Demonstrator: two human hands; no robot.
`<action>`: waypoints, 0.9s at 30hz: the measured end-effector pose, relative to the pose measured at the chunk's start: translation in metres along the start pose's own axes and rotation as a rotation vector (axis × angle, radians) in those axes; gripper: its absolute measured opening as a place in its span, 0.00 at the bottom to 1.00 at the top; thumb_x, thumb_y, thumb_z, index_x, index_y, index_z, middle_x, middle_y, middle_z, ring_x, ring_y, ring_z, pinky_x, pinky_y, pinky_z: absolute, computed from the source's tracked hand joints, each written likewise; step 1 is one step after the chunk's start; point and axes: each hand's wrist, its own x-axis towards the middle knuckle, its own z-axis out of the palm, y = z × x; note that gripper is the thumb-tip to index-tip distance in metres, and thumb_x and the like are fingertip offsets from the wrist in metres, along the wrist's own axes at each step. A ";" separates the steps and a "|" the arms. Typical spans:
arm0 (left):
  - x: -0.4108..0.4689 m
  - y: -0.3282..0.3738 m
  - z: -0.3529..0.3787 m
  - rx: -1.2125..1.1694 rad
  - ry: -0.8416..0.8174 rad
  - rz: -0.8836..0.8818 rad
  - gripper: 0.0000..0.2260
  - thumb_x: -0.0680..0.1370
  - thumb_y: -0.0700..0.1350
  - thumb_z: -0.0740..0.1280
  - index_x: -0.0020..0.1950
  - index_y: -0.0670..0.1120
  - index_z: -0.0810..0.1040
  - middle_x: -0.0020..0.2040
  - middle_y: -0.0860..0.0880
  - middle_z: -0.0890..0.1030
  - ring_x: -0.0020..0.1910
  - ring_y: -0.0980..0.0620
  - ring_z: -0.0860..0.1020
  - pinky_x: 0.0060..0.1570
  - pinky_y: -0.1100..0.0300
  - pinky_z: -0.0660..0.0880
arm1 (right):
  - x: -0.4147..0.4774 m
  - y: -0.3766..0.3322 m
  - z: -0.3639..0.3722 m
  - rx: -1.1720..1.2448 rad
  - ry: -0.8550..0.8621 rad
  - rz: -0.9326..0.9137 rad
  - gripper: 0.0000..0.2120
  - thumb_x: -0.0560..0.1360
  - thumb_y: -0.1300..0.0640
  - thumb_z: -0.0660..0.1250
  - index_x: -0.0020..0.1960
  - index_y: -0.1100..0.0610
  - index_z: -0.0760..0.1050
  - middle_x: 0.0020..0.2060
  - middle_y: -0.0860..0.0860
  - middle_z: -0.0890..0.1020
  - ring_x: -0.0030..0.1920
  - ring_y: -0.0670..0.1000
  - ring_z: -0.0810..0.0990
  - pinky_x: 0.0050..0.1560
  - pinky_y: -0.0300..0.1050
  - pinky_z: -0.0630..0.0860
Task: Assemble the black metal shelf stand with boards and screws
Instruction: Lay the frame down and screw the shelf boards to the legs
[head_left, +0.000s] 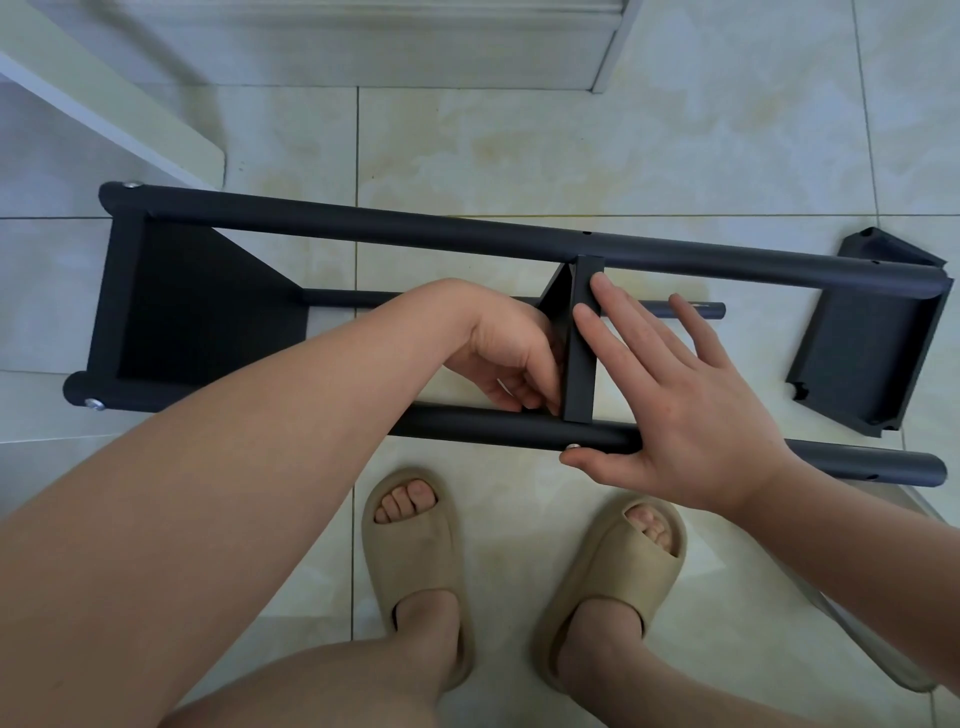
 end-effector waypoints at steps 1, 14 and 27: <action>0.000 0.000 0.000 -0.004 0.000 0.000 0.07 0.77 0.35 0.68 0.44 0.46 0.81 0.37 0.52 0.80 0.37 0.55 0.75 0.46 0.62 0.76 | 0.000 0.000 0.000 -0.001 0.001 -0.001 0.48 0.73 0.28 0.62 0.80 0.61 0.61 0.80 0.58 0.58 0.77 0.56 0.65 0.76 0.66 0.59; -0.002 -0.001 -0.004 0.000 0.040 -0.051 0.06 0.77 0.40 0.69 0.49 0.50 0.84 0.47 0.53 0.84 0.49 0.53 0.80 0.51 0.57 0.77 | 0.000 0.000 0.000 -0.006 0.003 -0.005 0.47 0.74 0.28 0.61 0.79 0.62 0.61 0.80 0.59 0.58 0.77 0.57 0.66 0.76 0.66 0.59; 0.001 0.001 -0.003 0.047 0.017 -0.054 0.04 0.77 0.38 0.70 0.47 0.45 0.83 0.39 0.51 0.83 0.34 0.56 0.76 0.44 0.62 0.75 | 0.000 0.001 0.002 -0.010 0.004 -0.006 0.48 0.74 0.27 0.59 0.80 0.61 0.60 0.80 0.58 0.57 0.77 0.56 0.65 0.76 0.65 0.58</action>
